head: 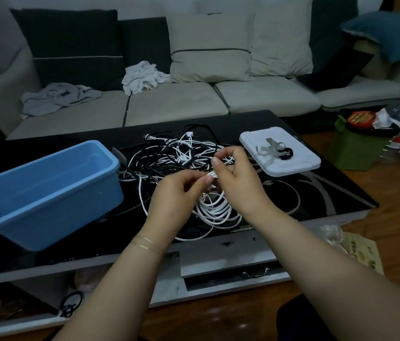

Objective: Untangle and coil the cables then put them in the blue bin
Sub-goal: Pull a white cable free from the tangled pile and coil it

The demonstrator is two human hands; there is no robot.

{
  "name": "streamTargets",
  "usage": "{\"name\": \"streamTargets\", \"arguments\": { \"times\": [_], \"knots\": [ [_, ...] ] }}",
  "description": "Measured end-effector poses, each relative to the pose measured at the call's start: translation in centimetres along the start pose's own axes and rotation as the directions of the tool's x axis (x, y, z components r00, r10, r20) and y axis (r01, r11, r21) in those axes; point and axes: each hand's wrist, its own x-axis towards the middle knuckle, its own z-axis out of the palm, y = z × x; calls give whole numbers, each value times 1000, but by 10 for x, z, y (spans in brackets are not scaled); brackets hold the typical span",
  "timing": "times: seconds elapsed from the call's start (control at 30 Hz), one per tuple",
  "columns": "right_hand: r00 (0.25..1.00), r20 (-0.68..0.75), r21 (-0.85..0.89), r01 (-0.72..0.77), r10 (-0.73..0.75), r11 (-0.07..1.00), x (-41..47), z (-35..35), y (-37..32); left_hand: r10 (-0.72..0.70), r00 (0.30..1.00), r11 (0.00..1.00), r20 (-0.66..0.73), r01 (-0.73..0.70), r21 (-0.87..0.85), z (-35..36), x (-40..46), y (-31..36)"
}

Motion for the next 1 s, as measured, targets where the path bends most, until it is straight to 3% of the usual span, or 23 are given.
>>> {"name": "streamTargets", "arguments": {
  "times": [0.07,0.23,0.33,0.43,0.53,0.63,0.8,0.9,1.0],
  "knots": [
    [1000,0,-42,-5,5,999,0,3,2,39,999,974,30,-45,222,-4,-2,-1],
    [999,36,-90,0,4,996,-2,12,8,11,998,909,64,-37,415,-13,-2,1],
    [996,88,-46,-25,29,999,-3,21,8,85,993,786,76,-114,608,-17,-2,1],
    [989,136,73,-65,54,995,1,27,7,132,988,717,80,-151,681,-23,-1,0],
    [977,208,107,-77,53,991,4,32,7,161,987,701,17,-127,701,-38,1,-5],
    [973,209,91,-117,95,989,10,31,10,125,978,794,-166,2,608,-64,4,-11],
    [965,225,135,-168,135,977,17,25,7,11,895,888,-446,196,415,-125,31,-14],
    [959,235,186,-203,157,961,17,27,5,-29,858,875,-514,270,402,-169,51,-19],
    [958,242,181,-202,155,963,15,28,3,-172,841,817,-513,412,403,-207,68,-26]
  ]
}}
